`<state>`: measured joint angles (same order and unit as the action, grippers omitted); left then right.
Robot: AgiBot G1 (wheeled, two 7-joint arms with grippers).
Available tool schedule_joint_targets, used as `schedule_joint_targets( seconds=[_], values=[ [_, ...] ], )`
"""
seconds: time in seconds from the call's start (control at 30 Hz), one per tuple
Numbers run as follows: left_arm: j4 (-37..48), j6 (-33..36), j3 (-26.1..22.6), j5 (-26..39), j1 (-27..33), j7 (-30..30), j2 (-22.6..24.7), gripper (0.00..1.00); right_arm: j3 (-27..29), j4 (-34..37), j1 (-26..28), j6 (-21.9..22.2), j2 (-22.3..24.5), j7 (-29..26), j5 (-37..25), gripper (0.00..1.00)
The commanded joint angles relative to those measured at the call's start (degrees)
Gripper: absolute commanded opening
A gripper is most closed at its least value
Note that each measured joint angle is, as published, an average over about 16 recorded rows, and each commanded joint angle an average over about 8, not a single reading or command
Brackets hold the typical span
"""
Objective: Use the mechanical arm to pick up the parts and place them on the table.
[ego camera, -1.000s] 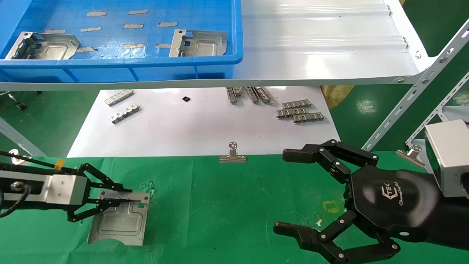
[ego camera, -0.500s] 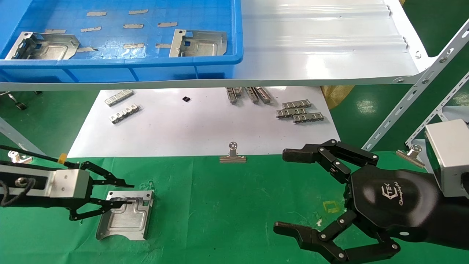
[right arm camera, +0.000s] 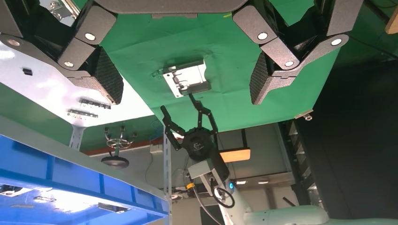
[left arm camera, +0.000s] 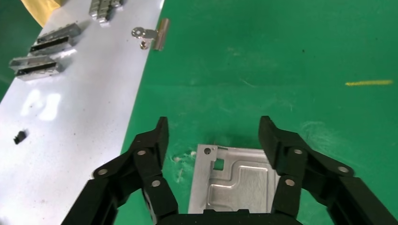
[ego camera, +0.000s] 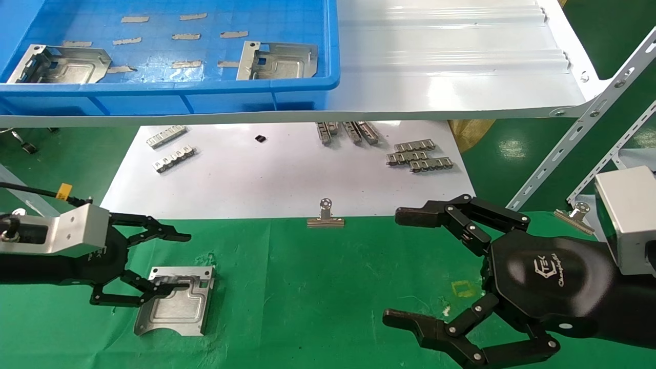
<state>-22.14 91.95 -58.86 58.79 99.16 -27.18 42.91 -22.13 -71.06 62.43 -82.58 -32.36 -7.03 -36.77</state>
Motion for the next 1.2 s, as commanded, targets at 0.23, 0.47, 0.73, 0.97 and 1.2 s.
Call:
schedule_joint_targets(
  seconds=[0.23, 0.47, 0.73, 0.97, 1.2],
  values=[
    [-2.30, -0.52, 1.78, -0.49, -1.58, 1.30, -0.35, 1.00, 0.00, 0.00, 0.00, 0.00, 0.00, 0.00, 0.00, 1.00],
    [-7.99, -1.18, 6.54, -2.39, -5.75, 5.55, -1.23, 1.00, 0.00, 0.00, 0.00, 0.00, 0.00, 0.00, 0.00, 1.00],
    [-14.89, -1.99, 12.30, -4.70, -10.81, 10.69, -2.28, 1.00, 0.00, 0.01, 0.00, 0.00, 0.00, 0.00, 0.00, 1.00],
    [-20.89, -2.69, 17.32, -6.71, -15.20, 15.16, -3.21, 1.00, 0.00, 0.01, 0.00, 0.00, 0.00, 0.00, 0.00, 1.00],
    [-26.91, -3.39, 22.35, -8.72, -19.62, 19.65, -4.13, 1.00, 0.00, 0.01, 0.00, 0.00, 0.00, 0.00, 0.00, 1.00]
  ],
)
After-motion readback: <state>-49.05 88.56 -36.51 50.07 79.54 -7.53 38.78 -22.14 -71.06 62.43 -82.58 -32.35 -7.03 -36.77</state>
